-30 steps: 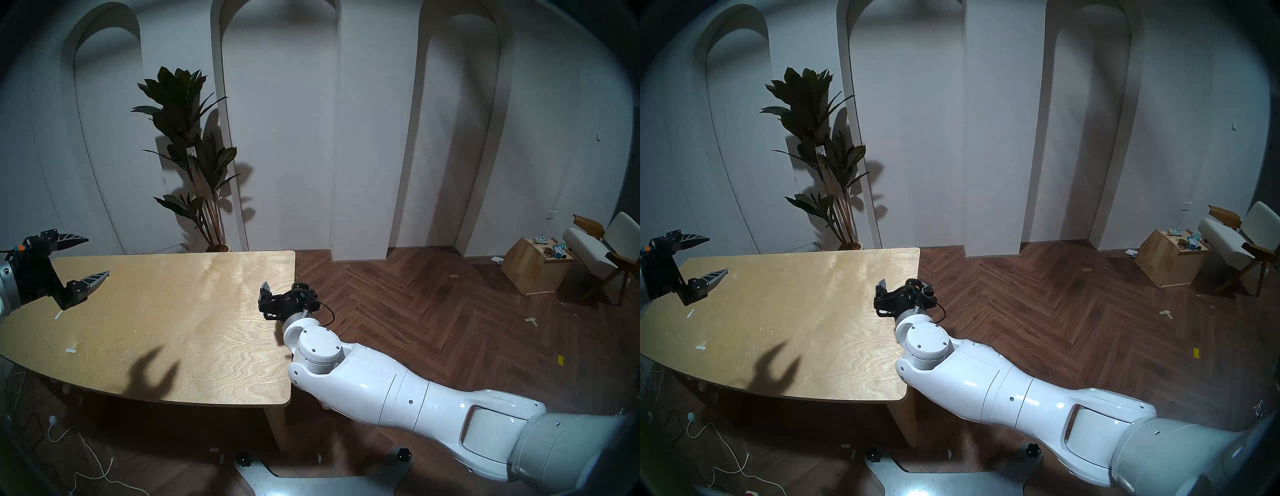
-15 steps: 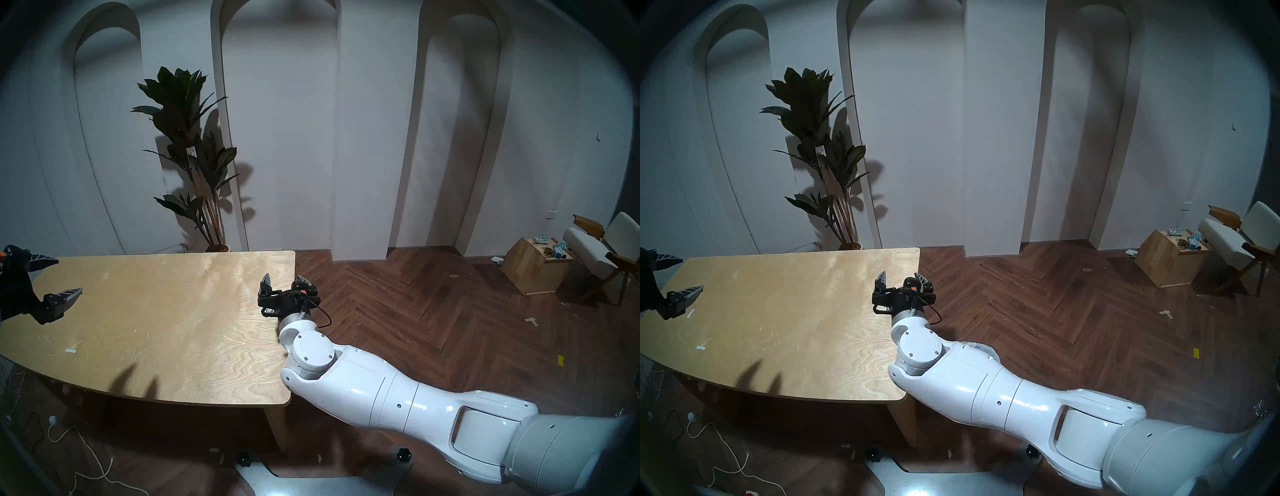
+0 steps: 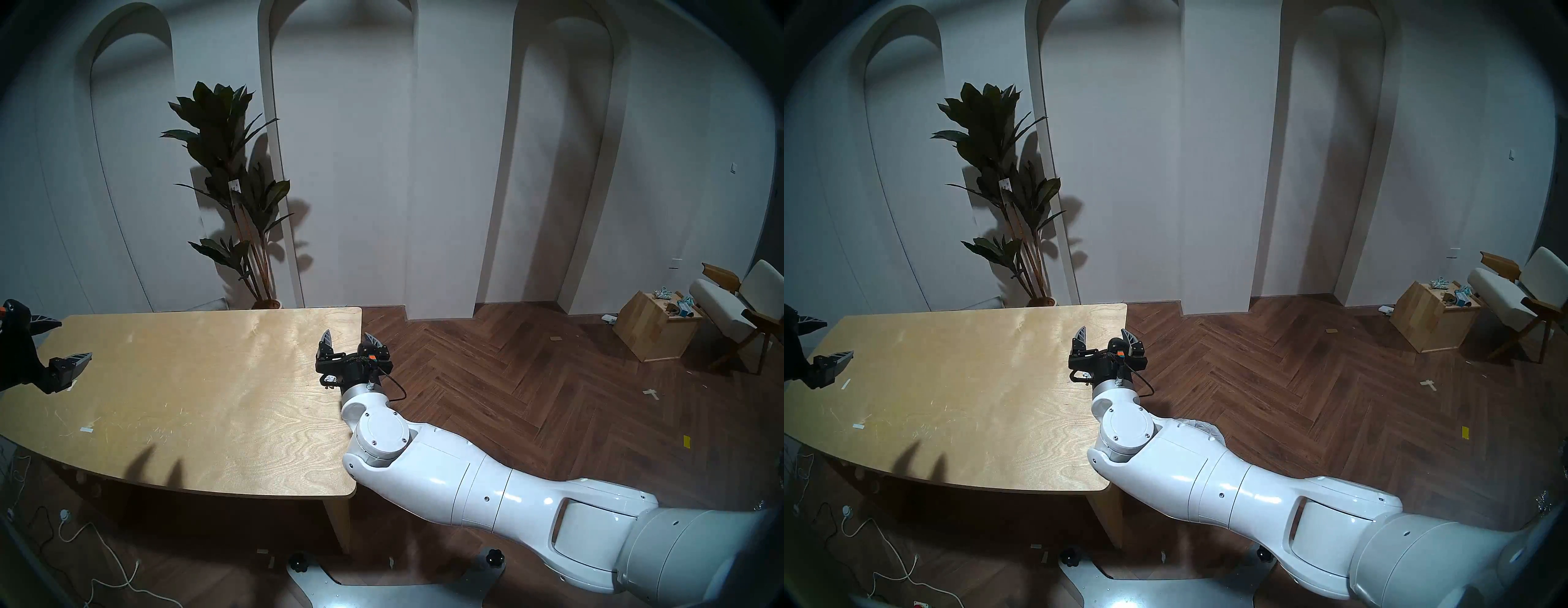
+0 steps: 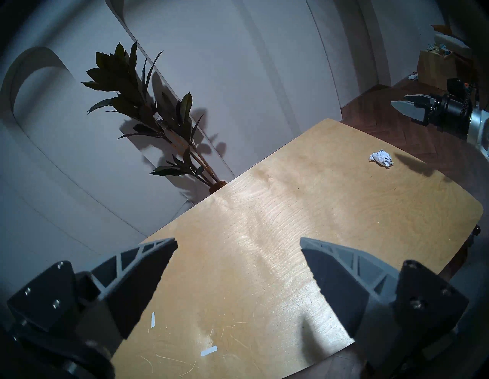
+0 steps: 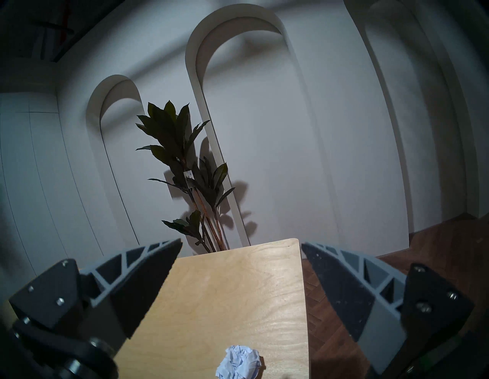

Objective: Put the trash into the trash bin on the ground

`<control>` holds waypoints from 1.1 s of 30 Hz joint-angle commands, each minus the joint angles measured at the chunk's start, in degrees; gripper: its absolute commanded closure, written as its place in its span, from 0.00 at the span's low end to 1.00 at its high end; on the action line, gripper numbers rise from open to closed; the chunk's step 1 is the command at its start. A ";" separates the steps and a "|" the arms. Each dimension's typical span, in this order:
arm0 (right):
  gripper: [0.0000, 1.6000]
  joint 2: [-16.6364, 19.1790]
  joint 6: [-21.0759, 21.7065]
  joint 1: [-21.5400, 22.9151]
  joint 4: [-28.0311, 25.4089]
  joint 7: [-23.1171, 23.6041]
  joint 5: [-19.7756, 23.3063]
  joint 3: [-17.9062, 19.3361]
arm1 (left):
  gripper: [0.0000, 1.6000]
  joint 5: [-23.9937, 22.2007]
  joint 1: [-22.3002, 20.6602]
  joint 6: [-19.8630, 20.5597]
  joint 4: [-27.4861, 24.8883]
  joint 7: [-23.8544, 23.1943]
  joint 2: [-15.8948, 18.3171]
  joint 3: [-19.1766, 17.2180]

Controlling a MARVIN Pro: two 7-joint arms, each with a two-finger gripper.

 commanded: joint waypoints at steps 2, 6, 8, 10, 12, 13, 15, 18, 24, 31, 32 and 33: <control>0.00 -2.44 1.73 0.01 -0.77 -2.08 0.36 -0.10 | 0.00 -0.21 -0.56 -0.33 -0.33 -0.13 0.73 -0.27; 0.00 -4.61 3.52 -0.16 0.64 -4.28 1.59 0.31 | 0.00 -0.11 -0.63 -0.29 -0.35 -0.18 0.70 -0.24; 0.00 -5.54 3.16 0.22 2.24 -3.94 1.35 -0.03 | 0.00 -0.09 -0.66 -0.29 -0.35 -0.19 0.69 -0.23; 0.00 -6.51 3.42 0.39 3.05 -4.03 2.17 0.16 | 0.00 -0.08 -0.67 -0.30 -0.35 -0.20 0.68 -0.23; 0.00 -7.36 3.65 0.66 3.64 -3.96 2.75 0.24 | 0.00 -0.06 -0.68 -0.30 -0.36 -0.19 0.66 -0.22; 0.00 -7.93 3.61 0.86 4.29 -3.90 2.96 0.18 | 0.00 -0.07 -0.69 -0.32 -0.36 -0.18 0.66 -0.21; 0.00 -9.09 3.88 0.85 5.13 -3.95 4.47 0.75 | 0.00 -0.07 -0.69 -0.34 -0.36 -0.16 0.64 -0.21; 0.00 -10.74 4.04 1.30 7.26 -3.66 5.44 0.93 | 0.00 -0.07 -0.70 -0.38 -0.36 -0.15 0.63 -0.20; 0.00 -14.51 4.58 1.92 11.78 -3.45 9.14 2.43 | 0.00 -0.07 -0.72 -0.44 -0.35 -0.15 0.60 -0.19; 0.00 -17.11 4.48 3.05 15.25 -3.24 10.00 2.15 | 0.00 -0.07 -0.73 -0.48 -0.34 -0.15 0.59 -0.18; 0.00 -17.44 4.54 3.23 15.68 -3.54 9.95 2.09 | 0.00 -0.07 -0.74 -0.48 -0.34 -0.16 0.59 -0.18; 0.00 -17.71 4.60 3.32 15.98 -3.68 10.06 2.11 | 0.00 -0.07 -0.74 -0.48 -0.34 -0.16 0.60 -0.19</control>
